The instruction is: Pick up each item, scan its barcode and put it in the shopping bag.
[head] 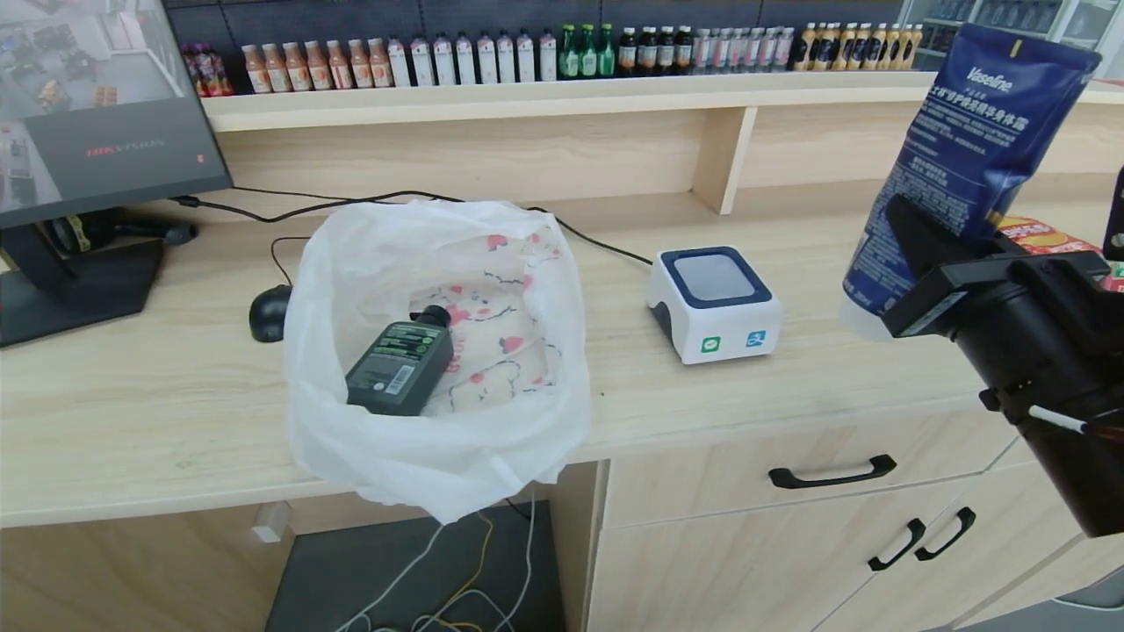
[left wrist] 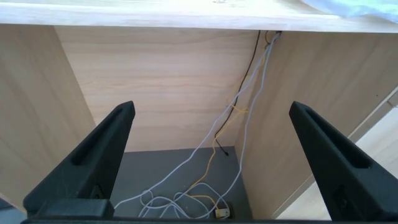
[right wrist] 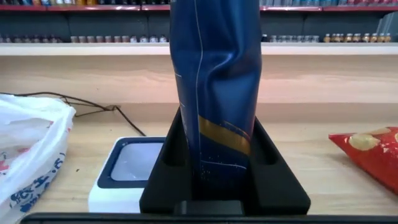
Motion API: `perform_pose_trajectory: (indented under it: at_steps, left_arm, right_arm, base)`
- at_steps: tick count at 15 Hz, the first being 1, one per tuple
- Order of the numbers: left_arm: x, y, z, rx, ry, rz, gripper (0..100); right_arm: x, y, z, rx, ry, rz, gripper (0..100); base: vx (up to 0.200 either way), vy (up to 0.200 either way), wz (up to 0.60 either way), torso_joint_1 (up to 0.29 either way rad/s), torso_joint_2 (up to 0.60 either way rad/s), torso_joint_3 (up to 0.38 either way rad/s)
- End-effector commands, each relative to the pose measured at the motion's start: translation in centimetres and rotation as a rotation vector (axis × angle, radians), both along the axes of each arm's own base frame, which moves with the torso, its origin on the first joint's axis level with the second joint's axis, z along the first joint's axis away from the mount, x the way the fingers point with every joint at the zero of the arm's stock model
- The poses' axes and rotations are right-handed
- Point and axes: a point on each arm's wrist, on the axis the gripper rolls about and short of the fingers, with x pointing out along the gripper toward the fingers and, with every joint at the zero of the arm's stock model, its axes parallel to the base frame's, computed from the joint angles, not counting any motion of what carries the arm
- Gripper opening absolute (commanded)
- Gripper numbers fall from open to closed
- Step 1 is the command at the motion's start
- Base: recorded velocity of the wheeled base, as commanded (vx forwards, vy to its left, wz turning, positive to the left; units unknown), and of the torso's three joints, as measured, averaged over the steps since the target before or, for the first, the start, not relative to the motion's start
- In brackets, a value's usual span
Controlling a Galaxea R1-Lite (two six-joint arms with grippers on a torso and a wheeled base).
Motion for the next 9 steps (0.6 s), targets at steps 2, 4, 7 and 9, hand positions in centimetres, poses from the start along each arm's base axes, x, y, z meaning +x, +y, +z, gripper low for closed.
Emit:
perform_pose_trajectory:
  at_steps: [2,4,7,9]
  left_arm:
    - [0.0,0.0,0.0,0.0,0.0,0.0,100]
    - [0.0,0.0,0.0,0.0,0.0,0.0,100]
    - [0.0,0.0,0.0,0.0,0.0,0.0,100]
    - [0.0,0.0,0.0,0.0,0.0,0.001,100]
  right_arm:
    - [-0.2,-0.4,0.6,-0.088,-0.038,-0.063,0]
    - [0.0,-0.3,0.9,-0.156,-0.06,-0.102,0]
    - [0.8,0.5,2.3,-0.231,-0.117,-0.089,0]
    - [1.5,1.0,3.6,-0.286,-0.13,-0.081,0]
  base:
    - [0.0,0.0,0.0,0.0,0.0,0.0]
    - [0.0,0.0,0.0,0.0,0.0,0.0]
    - [0.0,0.0,0.0,0.0,0.0,0.0]
    - [0.0,0.0,0.0,0.0,0.0,0.0]
